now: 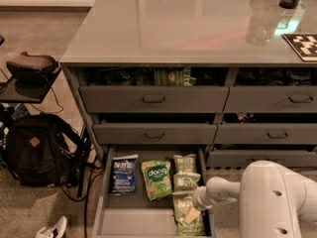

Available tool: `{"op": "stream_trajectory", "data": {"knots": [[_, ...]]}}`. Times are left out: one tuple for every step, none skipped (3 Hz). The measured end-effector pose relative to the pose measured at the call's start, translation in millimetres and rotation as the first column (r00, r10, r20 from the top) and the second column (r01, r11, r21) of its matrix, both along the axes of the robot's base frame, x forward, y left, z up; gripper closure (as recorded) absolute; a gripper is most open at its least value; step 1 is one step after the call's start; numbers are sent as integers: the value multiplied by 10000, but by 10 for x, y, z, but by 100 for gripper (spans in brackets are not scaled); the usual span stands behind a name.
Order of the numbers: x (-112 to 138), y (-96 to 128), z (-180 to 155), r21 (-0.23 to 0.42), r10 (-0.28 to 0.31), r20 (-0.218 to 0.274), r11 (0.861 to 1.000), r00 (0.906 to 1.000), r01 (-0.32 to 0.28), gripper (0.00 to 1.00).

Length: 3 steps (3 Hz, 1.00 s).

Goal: Pick green jalapeno chip bag from bottom drawer and place on counter

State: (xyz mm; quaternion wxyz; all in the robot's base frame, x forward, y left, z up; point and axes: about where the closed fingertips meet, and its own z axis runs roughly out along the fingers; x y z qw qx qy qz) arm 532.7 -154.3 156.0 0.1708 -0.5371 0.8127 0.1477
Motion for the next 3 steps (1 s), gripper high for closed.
{"op": "stream_trajectory", "data": {"knots": [[8, -28, -120, 49, 88, -531, 10000, 9986, -85, 0], [8, -27, -120, 49, 88, -532, 10000, 9985, -86, 0], [7, -27, -120, 49, 89, -532, 10000, 9985, -86, 19]]}}
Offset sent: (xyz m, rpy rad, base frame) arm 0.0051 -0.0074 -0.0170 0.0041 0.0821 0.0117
